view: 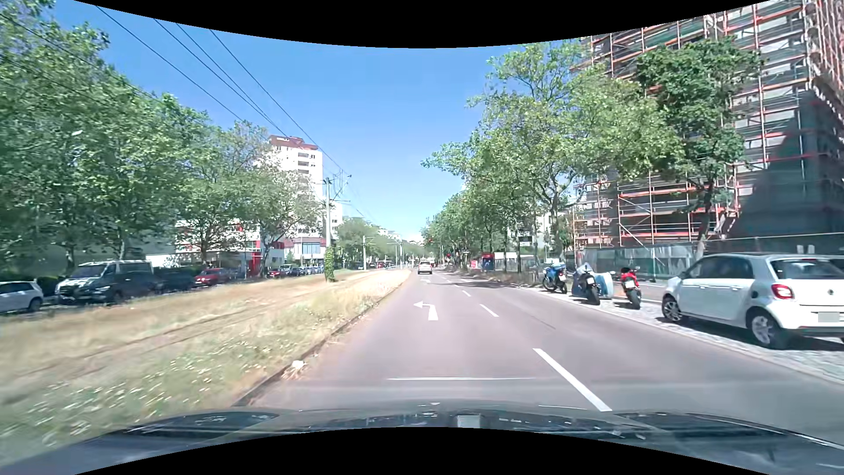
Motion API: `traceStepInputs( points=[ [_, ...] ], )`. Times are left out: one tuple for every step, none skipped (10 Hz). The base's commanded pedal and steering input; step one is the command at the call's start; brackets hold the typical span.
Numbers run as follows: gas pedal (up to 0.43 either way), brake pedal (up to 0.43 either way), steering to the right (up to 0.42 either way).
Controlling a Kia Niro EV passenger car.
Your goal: Follow the waypoints while adhering to traffic rules and regulations
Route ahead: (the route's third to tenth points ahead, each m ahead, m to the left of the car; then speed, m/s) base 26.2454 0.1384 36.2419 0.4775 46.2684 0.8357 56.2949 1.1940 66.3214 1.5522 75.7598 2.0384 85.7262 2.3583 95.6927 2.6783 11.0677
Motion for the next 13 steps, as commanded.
traceStepInputs(
  points=[
    [0.0,0.0,-0.005],
    [0.0,0.0,-0.005],
    [0.0,0.0,-0.005],
    [0.0,0.0,-0.005],
    [0.0,0.0,-0.005],
    [0.0,0.0,-0.005],
    [0.0,0.0,-0.005],
    [0.0,0.012,-0.005],
    [0.0,0.043,-0.005],
    [0.0,0.073,-0.006],
    [0.0,0.098,-0.006],
    [0.0,0.116,-0.005],
    [0.0,0.128,-0.006]
  ],
)
